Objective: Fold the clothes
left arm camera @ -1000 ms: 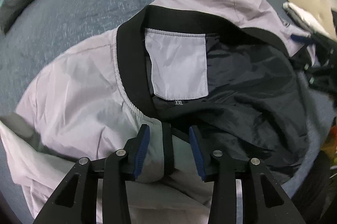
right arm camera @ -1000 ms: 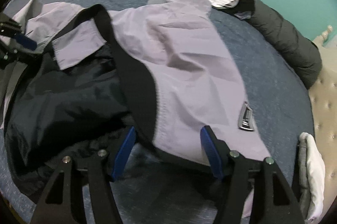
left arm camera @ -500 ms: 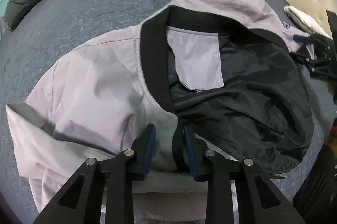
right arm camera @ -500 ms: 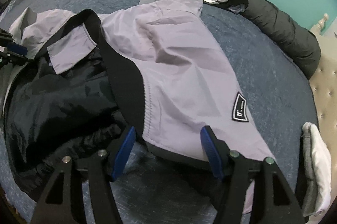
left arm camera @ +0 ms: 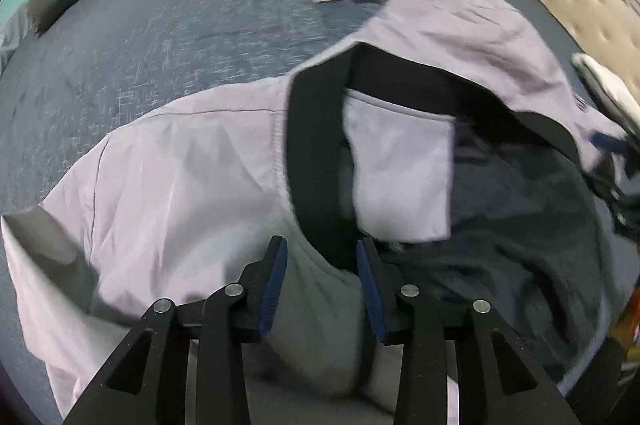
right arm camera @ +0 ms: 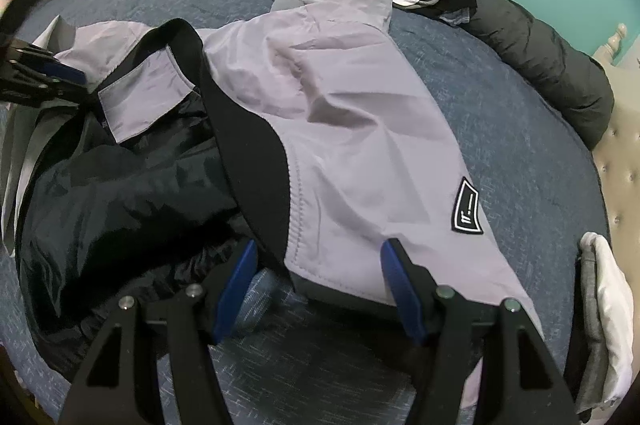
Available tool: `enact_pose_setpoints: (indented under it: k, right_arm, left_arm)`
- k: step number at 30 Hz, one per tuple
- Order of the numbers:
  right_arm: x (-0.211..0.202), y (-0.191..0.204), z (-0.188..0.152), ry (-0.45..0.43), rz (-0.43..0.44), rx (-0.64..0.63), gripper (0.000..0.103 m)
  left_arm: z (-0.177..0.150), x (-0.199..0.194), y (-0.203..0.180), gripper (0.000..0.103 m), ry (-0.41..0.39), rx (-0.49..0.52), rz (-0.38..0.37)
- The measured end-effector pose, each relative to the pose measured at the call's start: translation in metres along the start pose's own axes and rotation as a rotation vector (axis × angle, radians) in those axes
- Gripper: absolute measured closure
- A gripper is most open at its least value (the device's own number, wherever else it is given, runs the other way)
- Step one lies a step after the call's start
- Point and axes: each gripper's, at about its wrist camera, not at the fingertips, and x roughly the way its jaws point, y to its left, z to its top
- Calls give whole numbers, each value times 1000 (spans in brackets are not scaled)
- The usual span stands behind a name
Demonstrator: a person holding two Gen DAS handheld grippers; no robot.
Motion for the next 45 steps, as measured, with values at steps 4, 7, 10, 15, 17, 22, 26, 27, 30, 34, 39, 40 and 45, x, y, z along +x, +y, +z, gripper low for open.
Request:
enact_pose_setpoints:
  k: [4, 7, 10, 15, 17, 22, 26, 27, 30, 34, 39, 40, 45]
  right_arm:
    - [2, 1, 2, -4, 8, 9, 37]
    - [5, 1, 3, -4, 9, 6, 37]
    - [8, 1, 4, -5, 16, 16, 37]
    - [10, -1, 3, -6, 24, 27, 37]
    - [11, -1, 3, -5, 28, 30, 37]
    - [12, -1, 6, 0, 29, 32, 37]
    - [12, -2, 9, 2, 29, 36, 37]
    - [12, -2, 10, 1, 29, 38, 37]
    - [11, -2, 12, -7, 20, 41, 37]
    - [10, -6, 15, -19, 21, 58, 37]
    - [6, -20, 17, -40, 43, 118, 37]
    - [4, -23, 17, -47, 44, 128, 37]
    - [0, -30, 20, -63, 37, 138, 37]
  left_arm:
    - [6, 11, 9, 64, -15, -55, 25]
    - [10, 15, 9, 64, -32, -59, 51]
    - [14, 14, 2, 64, -44, -53, 37]
    - [22, 7, -8, 63, -95, -49, 33]
    - [27, 8, -5, 55, -103, -68, 31]
    - [46, 24, -4, 54, -67, -44, 55]
    - [50, 34, 3, 56, -38, -58, 61]
    - [51, 35, 5, 57, -29, -55, 58]
    - [50, 33, 9, 99, -24, -21, 48]
    - [41, 5, 23, 99, -69, -29, 10]
    - [32, -29, 44, 99, -122, -50, -37]
    - [30, -35, 48, 99, -130, -51, -45]
    - [30, -47, 56, 99, -141, -53, -60]
